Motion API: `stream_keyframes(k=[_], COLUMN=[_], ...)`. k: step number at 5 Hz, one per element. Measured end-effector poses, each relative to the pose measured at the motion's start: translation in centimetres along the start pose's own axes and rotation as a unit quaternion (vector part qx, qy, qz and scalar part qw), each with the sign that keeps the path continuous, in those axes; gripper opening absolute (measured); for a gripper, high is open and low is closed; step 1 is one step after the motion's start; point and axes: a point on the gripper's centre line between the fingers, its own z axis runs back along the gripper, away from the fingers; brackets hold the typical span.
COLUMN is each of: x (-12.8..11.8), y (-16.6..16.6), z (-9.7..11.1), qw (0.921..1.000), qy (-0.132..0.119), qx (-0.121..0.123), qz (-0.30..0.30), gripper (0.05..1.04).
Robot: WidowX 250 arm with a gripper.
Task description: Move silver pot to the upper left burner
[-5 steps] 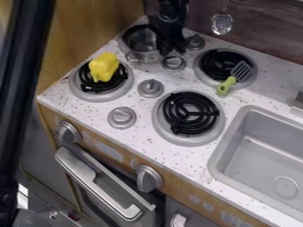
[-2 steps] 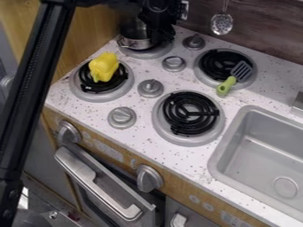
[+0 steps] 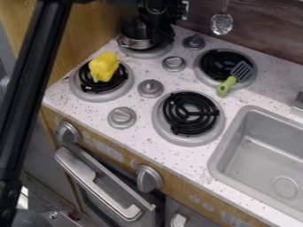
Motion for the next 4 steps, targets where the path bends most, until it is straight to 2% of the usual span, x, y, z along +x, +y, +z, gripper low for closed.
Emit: stream_keyframes(k=[1, 2, 3, 4], x=[-1.2, -1.2, -3.4, -5.1], y=[-0.4, 0.1, -0.9, -2.7], z=[0.9, 5.2, 8.4, 11.0], qw=[0.9996, 0.9977, 0.9956, 0.9883], qy=[0.000, -0.038, -0.018, 0.045], qx=[0.016, 0.032, 0.022, -0.010], qz=[0.022, 0.046, 0.089, 0.145], gripper=[0.462, 0.777, 0.995, 0.999])
